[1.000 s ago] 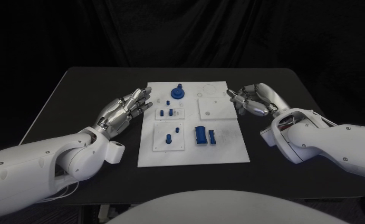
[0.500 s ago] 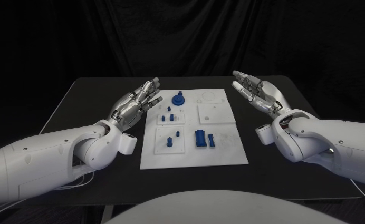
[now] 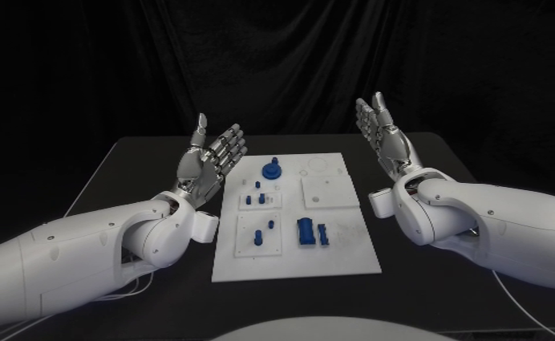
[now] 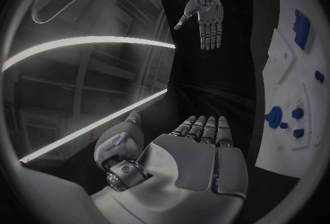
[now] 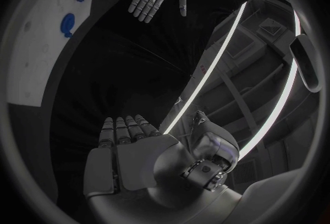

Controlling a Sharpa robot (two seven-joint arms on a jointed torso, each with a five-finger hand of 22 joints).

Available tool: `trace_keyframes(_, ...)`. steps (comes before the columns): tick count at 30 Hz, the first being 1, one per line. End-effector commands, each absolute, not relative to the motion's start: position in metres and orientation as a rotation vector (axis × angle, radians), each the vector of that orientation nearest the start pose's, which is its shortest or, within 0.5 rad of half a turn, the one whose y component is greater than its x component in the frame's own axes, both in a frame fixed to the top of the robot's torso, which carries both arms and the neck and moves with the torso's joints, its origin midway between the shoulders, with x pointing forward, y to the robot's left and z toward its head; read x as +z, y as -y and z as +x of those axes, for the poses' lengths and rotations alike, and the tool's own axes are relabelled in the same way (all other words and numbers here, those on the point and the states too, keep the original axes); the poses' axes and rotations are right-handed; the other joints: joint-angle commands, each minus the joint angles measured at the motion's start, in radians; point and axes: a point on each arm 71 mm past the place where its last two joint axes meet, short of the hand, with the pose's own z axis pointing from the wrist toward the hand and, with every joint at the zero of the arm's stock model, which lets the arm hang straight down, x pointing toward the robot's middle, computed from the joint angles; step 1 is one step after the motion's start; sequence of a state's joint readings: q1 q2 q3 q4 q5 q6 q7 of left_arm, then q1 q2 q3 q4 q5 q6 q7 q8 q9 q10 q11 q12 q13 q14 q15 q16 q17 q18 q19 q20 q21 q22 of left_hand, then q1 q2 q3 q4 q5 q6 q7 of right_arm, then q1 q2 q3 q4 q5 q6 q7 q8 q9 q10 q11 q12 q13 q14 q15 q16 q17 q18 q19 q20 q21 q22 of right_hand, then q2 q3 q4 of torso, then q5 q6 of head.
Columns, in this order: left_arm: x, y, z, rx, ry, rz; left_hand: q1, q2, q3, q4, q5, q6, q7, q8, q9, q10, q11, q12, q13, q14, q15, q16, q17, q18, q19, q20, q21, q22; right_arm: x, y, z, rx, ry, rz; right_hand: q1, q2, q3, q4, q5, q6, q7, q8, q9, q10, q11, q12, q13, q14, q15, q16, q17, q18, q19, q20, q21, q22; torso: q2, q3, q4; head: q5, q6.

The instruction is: Assemble the parts on the task board

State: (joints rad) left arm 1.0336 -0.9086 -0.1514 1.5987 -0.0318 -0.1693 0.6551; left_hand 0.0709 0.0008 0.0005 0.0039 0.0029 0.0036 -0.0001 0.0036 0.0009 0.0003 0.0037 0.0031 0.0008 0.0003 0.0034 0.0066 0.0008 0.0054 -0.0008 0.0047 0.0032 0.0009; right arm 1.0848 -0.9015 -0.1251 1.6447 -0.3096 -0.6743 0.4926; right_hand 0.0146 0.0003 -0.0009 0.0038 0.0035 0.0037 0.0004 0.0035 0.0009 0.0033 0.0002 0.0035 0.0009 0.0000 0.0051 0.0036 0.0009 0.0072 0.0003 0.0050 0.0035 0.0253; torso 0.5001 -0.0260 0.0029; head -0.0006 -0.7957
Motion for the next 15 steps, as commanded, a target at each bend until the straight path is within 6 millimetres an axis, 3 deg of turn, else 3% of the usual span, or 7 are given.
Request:
trace_keyframes(1, -0.260, -0.212, 0.429, -1.545, -1.406, -1.134, -0.071, -0.001, 0.000, -0.004, -0.003, -0.004, 0.000, -0.004, -0.001, 0.000, -0.004, -0.003, -0.001, 0.000, -0.003, -0.007, -0.001, -0.005, 0.001, -0.005, -0.003, -0.001, -0.234, 0.211, 0.444, 1.209, -1.311, 1.042, -0.015, 0.000, 0.001, -0.004, -0.003, -0.004, 0.000, -0.004, -0.001, -0.003, 0.000, -0.003, -0.001, 0.000, -0.005, -0.004, -0.001, -0.007, 0.000, -0.005, -0.004, -0.025, 0.017, 0.0099, -0.0012, 0.000, 0.063)
trace_keyframes(7, -0.243, -0.202, 0.446, -1.390, -1.319, -1.160, -0.071, -0.001, 0.000, -0.004, -0.003, -0.004, 0.000, -0.004, -0.001, 0.000, -0.004, -0.003, -0.001, 0.000, -0.003, -0.007, -0.001, -0.005, 0.001, -0.005, -0.003, -0.001, -0.226, 0.196, 0.458, 1.225, -1.237, 1.173, -0.015, 0.000, 0.001, -0.004, -0.003, -0.004, 0.000, -0.004, -0.001, -0.003, 0.000, -0.003, -0.001, 0.000, -0.005, -0.004, -0.001, -0.007, 0.000, -0.005, -0.004, -0.025, 0.034, 0.0200, -0.0022, 0.000, 0.147)
trace_keyframes(11, -0.234, -0.197, 0.454, -1.315, -1.273, -1.180, -0.071, -0.001, 0.000, -0.004, -0.003, -0.004, 0.000, -0.004, -0.001, 0.000, -0.004, -0.003, -0.001, 0.000, -0.003, -0.007, -0.001, -0.005, 0.001, -0.005, -0.003, -0.001, -0.224, 0.193, 0.461, 1.229, -1.219, 1.206, -0.015, 0.000, 0.001, -0.004, -0.003, -0.004, 0.000, -0.004, -0.001, -0.003, 0.000, -0.003, -0.001, 0.000, -0.005, -0.004, -0.001, -0.007, 0.000, -0.005, -0.004, -0.025, 0.040, 0.0238, -0.0026, 0.001, 0.178)
trace_keyframes(15, -0.228, -0.194, 0.459, -1.258, -1.237, -1.199, -0.071, -0.001, 0.000, -0.004, -0.003, -0.004, 0.000, -0.004, -0.001, 0.000, -0.004, -0.003, -0.001, 0.000, -0.003, -0.007, -0.001, -0.005, 0.001, -0.005, -0.003, -0.001, -0.224, 0.192, 0.462, 1.229, -1.218, 1.209, -0.015, 0.000, 0.001, -0.004, -0.003, -0.004, 0.000, -0.004, -0.001, -0.003, 0.000, -0.003, -0.001, 0.000, -0.005, -0.004, -0.001, -0.007, 0.000, -0.005, -0.004, -0.025, 0.044, 0.0258, -0.0029, 0.001, 0.194)
